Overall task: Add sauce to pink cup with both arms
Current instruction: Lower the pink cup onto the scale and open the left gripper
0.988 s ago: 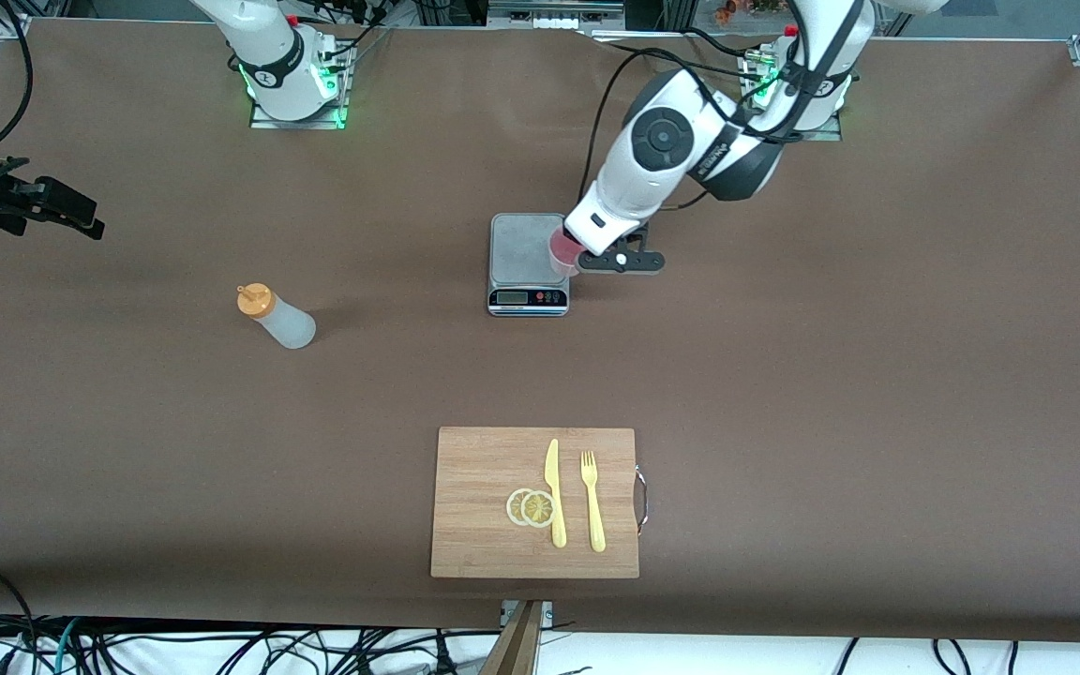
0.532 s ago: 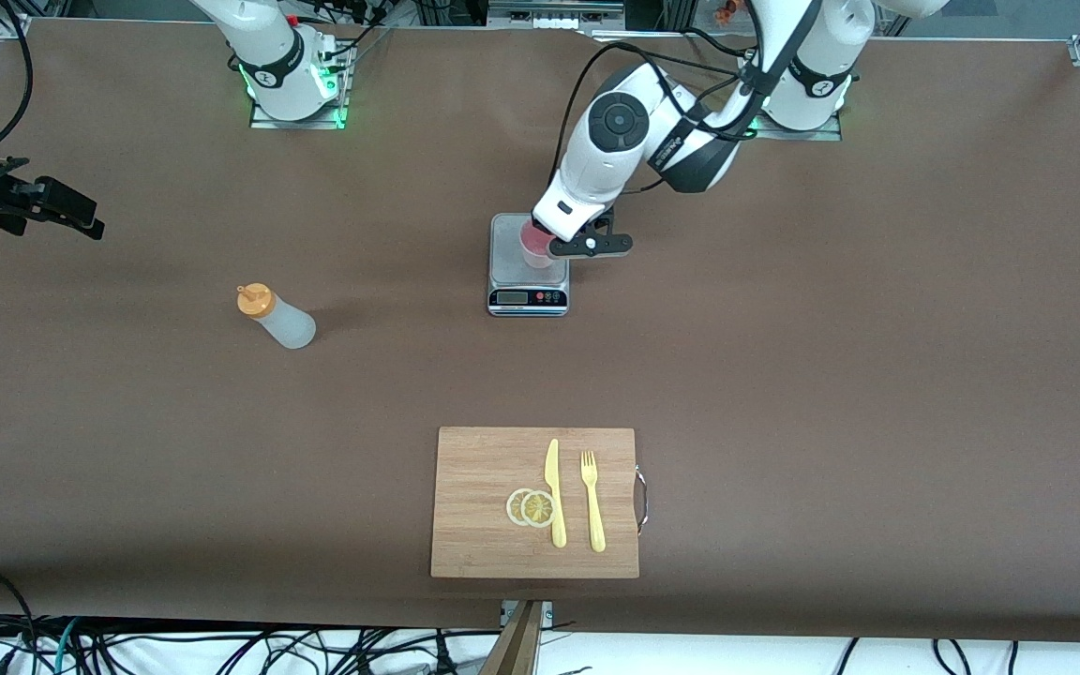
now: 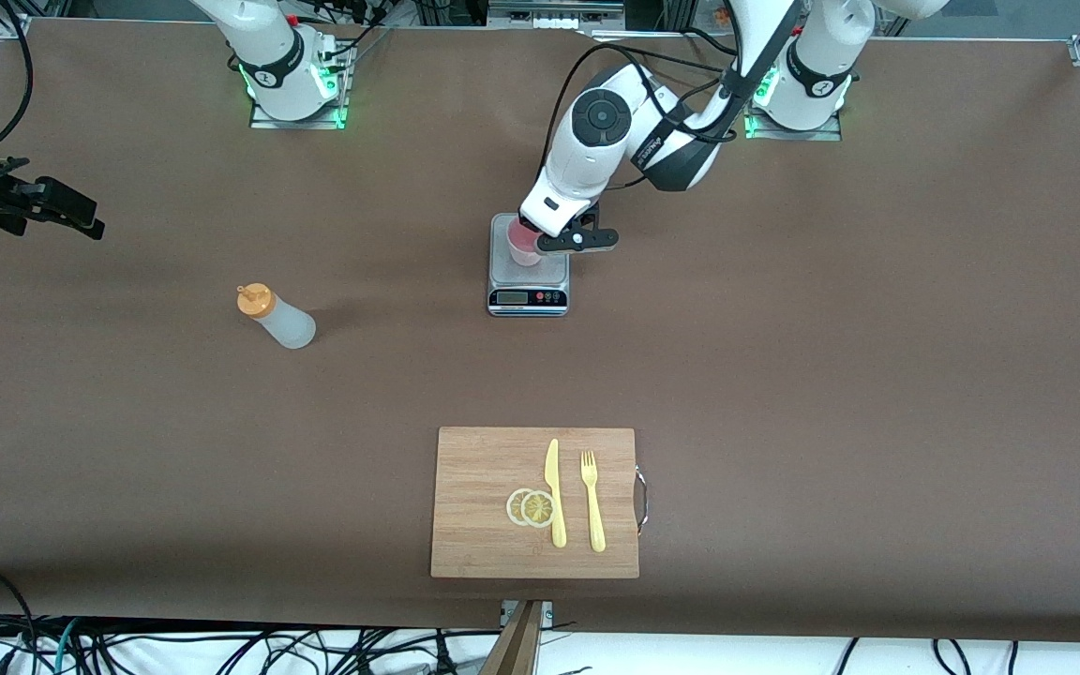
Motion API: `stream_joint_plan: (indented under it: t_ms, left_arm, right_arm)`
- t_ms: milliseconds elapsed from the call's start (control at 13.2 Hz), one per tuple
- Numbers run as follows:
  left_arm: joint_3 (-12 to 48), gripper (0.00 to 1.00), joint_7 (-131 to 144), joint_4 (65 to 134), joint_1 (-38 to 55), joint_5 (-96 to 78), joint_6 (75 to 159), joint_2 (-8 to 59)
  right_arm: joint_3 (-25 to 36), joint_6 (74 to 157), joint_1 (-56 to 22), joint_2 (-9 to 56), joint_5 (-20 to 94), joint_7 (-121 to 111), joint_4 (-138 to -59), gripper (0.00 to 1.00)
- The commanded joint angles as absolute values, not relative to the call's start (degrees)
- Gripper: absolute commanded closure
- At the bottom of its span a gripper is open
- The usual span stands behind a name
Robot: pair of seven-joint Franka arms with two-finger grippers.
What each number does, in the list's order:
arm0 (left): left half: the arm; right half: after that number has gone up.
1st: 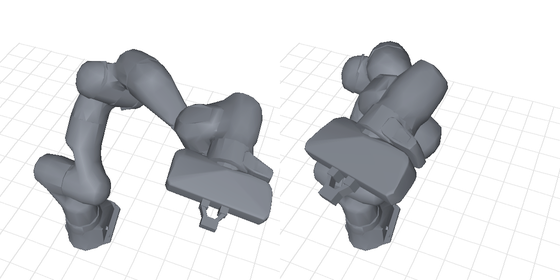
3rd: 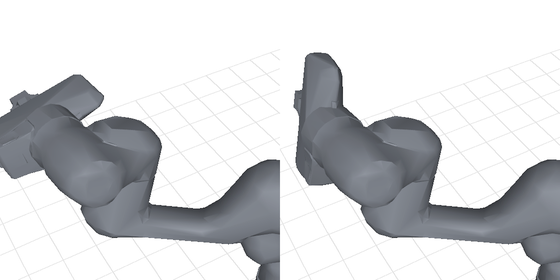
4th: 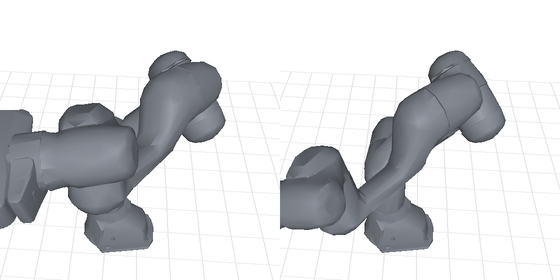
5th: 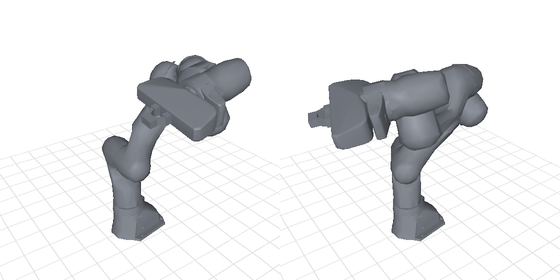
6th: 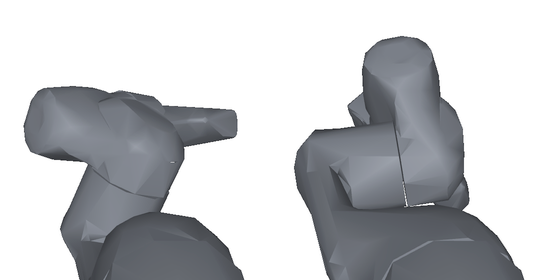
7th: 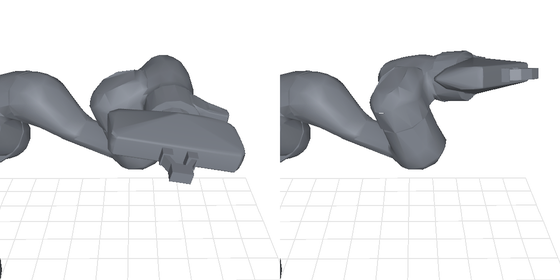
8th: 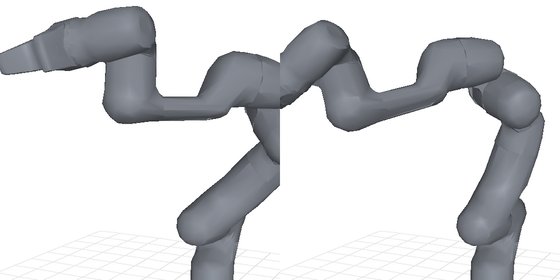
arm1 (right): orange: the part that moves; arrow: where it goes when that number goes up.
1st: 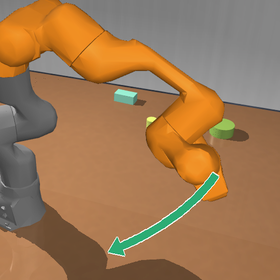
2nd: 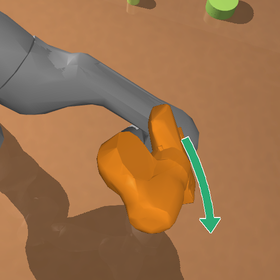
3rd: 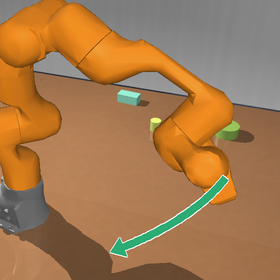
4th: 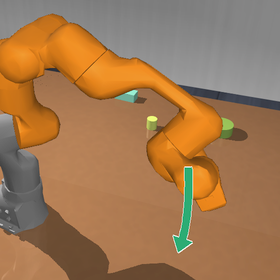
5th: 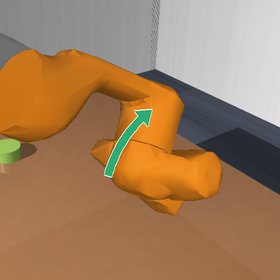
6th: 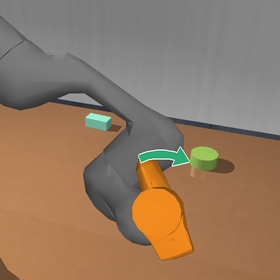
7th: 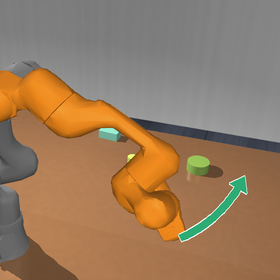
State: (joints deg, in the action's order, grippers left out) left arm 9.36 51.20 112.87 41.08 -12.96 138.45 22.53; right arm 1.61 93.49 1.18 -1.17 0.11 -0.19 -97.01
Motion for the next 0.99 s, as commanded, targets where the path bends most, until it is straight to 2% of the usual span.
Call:
stream_joint_plan:
  t_ms: [0,76,228,380,912]
  left_arm:
    - [8.70,0.27,52.21,111.71,41.40,-12.39,138.43,23.20]
    - [8.61,0.00,51.95,111.71,41.31,-12.39,138.25,22.94]
    - [8.53,0.00,51.86,111.01,40.79,-12.57,137.47,22.24]
    - [8.53,0.00,51.77,109.09,40.26,-13.18,133.27,21.45]
    - [6.51,0.00,41.44,92.83,29.72,-12.39,110.69,19.52]
  right_arm:
    - [1.49,93.69,1.58,-2.02,0.00,-0.97,-97.73,0.01]
    - [1.49,93.69,1.58,-1.93,0.00,-1.23,-97.65,0.01]
    - [1.49,93.69,1.58,-1.93,0.00,-1.14,-97.65,0.01]
    - [1.41,93.69,1.58,-1.58,0.00,-1.06,-97.65,0.01]
    - [1.32,90.89,1.32,0.97,0.09,-2.28,-97.03,0.01]
